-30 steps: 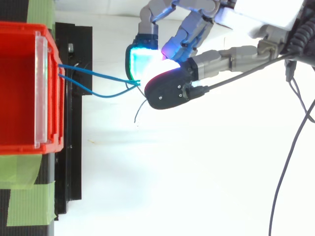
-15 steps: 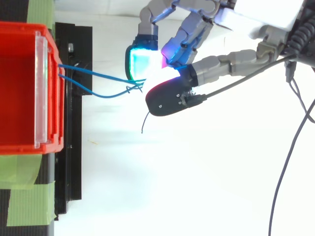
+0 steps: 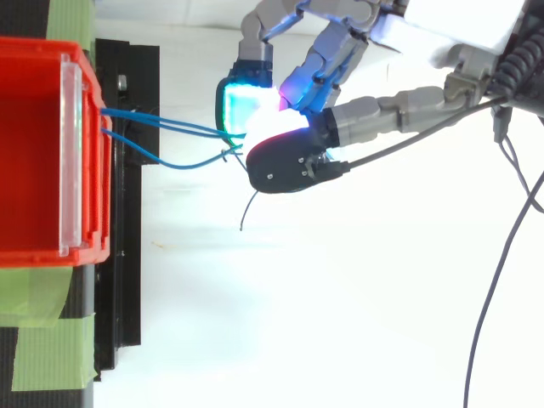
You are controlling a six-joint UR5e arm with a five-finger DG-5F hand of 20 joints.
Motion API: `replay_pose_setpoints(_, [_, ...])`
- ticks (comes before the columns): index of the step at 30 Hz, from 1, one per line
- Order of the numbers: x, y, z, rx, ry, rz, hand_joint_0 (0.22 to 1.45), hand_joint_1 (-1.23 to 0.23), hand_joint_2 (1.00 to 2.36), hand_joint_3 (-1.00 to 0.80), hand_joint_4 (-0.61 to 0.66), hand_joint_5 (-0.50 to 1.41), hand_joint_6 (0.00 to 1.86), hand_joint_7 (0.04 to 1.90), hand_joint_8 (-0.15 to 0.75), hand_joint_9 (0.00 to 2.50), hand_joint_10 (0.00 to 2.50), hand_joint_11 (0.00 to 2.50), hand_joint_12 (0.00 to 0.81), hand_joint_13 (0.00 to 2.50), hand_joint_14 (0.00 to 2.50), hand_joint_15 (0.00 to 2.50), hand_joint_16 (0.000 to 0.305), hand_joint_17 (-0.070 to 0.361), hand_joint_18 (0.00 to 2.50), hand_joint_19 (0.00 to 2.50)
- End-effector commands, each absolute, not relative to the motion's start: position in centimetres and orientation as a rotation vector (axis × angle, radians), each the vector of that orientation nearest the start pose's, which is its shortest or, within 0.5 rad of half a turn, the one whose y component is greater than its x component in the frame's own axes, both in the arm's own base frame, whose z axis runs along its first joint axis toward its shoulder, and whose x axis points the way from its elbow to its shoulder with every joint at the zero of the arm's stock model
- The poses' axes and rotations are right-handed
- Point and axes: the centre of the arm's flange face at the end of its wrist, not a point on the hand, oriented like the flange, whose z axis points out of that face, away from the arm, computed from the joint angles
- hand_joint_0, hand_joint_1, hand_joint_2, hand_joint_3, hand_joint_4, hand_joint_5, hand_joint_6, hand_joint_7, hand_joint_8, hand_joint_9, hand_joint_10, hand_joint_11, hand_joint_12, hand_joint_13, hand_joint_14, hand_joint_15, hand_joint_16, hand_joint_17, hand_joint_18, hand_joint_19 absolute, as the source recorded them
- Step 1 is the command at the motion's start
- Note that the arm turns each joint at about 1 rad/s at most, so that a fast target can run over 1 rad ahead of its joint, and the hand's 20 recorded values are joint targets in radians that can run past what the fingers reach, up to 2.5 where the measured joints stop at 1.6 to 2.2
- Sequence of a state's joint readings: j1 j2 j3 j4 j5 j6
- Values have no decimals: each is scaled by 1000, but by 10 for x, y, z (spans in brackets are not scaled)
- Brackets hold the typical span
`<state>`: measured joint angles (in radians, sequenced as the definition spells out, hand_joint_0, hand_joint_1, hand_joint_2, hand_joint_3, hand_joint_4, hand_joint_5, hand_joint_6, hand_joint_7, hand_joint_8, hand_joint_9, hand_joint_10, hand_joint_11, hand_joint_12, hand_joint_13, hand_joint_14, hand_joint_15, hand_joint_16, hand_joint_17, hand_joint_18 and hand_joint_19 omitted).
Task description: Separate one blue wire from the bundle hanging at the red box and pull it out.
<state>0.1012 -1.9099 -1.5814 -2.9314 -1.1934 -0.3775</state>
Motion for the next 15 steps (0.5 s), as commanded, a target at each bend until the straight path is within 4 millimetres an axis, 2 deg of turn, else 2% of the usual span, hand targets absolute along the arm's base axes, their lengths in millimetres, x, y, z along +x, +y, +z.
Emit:
replay_pose_setpoints(1, [602, -110, 317, 1137, 1321, 639, 640, -794, 1020, -71, 153, -220, 945, 988, 361, 1103, 15, 1236, 436, 1291, 23, 1216, 59, 134, 979, 720])
replay_pose_setpoints(5, [602, -110, 316, 1137, 1322, 638, 653, -860, 1021, -63, 189, -229, 948, 995, 350, 1044, 16, 1244, 429, 1269, 25, 1222, 59, 134, 971, 695])
replay_pose_setpoints(15, [602, -110, 318, 1136, 1319, 640, 670, -954, 1021, -183, 214, -252, 948, 1015, 344, 912, 16, 1256, 426, 1205, 27, 1219, 60, 134, 949, 647])
